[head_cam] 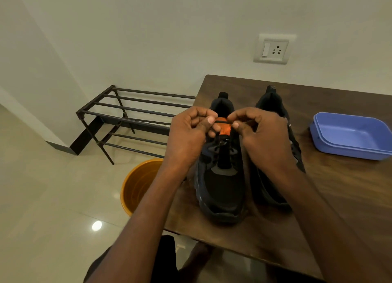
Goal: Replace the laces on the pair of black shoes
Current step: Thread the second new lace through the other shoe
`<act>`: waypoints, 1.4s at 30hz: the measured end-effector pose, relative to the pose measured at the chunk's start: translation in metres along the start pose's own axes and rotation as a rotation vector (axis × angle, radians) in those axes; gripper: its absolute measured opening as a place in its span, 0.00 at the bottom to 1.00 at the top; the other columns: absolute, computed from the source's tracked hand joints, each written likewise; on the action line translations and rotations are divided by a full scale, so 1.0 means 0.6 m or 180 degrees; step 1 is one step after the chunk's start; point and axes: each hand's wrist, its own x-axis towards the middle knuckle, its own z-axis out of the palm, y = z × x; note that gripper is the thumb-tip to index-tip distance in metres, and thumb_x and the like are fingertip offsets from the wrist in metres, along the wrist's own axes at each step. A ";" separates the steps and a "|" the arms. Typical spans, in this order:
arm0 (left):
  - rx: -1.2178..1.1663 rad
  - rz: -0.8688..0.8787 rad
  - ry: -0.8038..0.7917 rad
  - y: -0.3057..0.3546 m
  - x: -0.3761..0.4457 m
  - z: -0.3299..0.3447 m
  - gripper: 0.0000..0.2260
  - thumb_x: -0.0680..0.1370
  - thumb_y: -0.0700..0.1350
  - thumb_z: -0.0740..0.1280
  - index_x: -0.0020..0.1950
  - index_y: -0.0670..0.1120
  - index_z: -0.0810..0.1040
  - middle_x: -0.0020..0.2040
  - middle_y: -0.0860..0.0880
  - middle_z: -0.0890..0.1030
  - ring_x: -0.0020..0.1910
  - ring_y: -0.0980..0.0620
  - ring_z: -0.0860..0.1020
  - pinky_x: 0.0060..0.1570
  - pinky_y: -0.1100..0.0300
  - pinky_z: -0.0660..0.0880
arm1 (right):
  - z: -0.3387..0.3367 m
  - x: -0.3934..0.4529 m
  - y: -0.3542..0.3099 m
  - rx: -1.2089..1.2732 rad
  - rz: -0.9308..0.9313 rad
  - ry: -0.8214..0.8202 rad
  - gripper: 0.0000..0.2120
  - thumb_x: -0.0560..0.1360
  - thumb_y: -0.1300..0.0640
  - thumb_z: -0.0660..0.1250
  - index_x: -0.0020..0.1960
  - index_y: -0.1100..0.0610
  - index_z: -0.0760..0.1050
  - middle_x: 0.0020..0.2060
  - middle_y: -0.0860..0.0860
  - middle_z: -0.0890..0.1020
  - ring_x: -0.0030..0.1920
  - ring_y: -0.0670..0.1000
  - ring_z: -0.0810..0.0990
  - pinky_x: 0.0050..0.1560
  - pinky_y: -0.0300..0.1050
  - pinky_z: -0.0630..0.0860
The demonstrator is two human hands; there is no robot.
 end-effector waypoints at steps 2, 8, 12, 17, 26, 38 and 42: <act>0.0077 0.0147 -0.0035 -0.007 0.002 0.002 0.06 0.83 0.37 0.67 0.57 0.40 0.82 0.42 0.44 0.86 0.40 0.54 0.84 0.42 0.65 0.80 | 0.009 0.000 0.000 -0.0066 -0.0123 -0.0224 0.11 0.79 0.61 0.71 0.58 0.52 0.84 0.50 0.44 0.85 0.49 0.38 0.81 0.53 0.30 0.77; 0.1637 0.0634 0.0182 -0.036 0.010 -0.005 0.18 0.82 0.33 0.63 0.65 0.51 0.82 0.61 0.53 0.78 0.62 0.55 0.76 0.59 0.63 0.76 | 0.029 0.001 -0.007 -0.0202 0.0001 0.0107 0.07 0.79 0.58 0.71 0.55 0.52 0.86 0.47 0.45 0.86 0.48 0.43 0.82 0.54 0.43 0.80; 0.1881 0.0390 -0.0319 -0.040 0.011 -0.003 0.21 0.80 0.33 0.67 0.68 0.53 0.79 0.66 0.52 0.73 0.65 0.51 0.75 0.62 0.54 0.80 | 0.037 0.004 0.002 -0.0757 -0.0111 -0.0010 0.08 0.79 0.56 0.71 0.57 0.50 0.86 0.43 0.42 0.78 0.42 0.42 0.76 0.45 0.31 0.69; 0.1634 0.0281 -0.0155 -0.040 0.013 -0.003 0.17 0.80 0.36 0.69 0.63 0.56 0.79 0.62 0.53 0.75 0.59 0.51 0.80 0.55 0.55 0.83 | 0.038 0.009 0.003 -0.0803 -0.0087 -0.0153 0.10 0.79 0.58 0.71 0.59 0.49 0.85 0.41 0.43 0.78 0.38 0.38 0.73 0.43 0.29 0.65; 0.1397 0.0199 -0.0054 -0.047 0.013 -0.010 0.17 0.79 0.35 0.71 0.59 0.57 0.81 0.50 0.53 0.77 0.51 0.53 0.81 0.52 0.53 0.83 | 0.037 0.009 0.003 -0.0569 0.0231 -0.0258 0.08 0.77 0.55 0.72 0.55 0.48 0.86 0.33 0.38 0.79 0.34 0.39 0.79 0.37 0.31 0.73; 0.1308 0.0230 0.0010 -0.048 0.009 -0.009 0.16 0.78 0.36 0.72 0.61 0.53 0.79 0.47 0.53 0.80 0.46 0.57 0.81 0.49 0.62 0.82 | 0.045 0.006 0.014 0.0042 0.0364 -0.0353 0.07 0.77 0.54 0.73 0.51 0.44 0.86 0.29 0.34 0.80 0.34 0.38 0.80 0.42 0.41 0.79; 0.1401 0.0205 0.0086 -0.042 0.005 -0.010 0.07 0.80 0.40 0.71 0.55 0.52 0.80 0.47 0.55 0.81 0.47 0.60 0.81 0.43 0.72 0.77 | 0.050 0.009 0.014 -0.0407 0.0157 -0.0361 0.08 0.78 0.55 0.72 0.56 0.49 0.86 0.37 0.39 0.73 0.39 0.40 0.74 0.43 0.34 0.69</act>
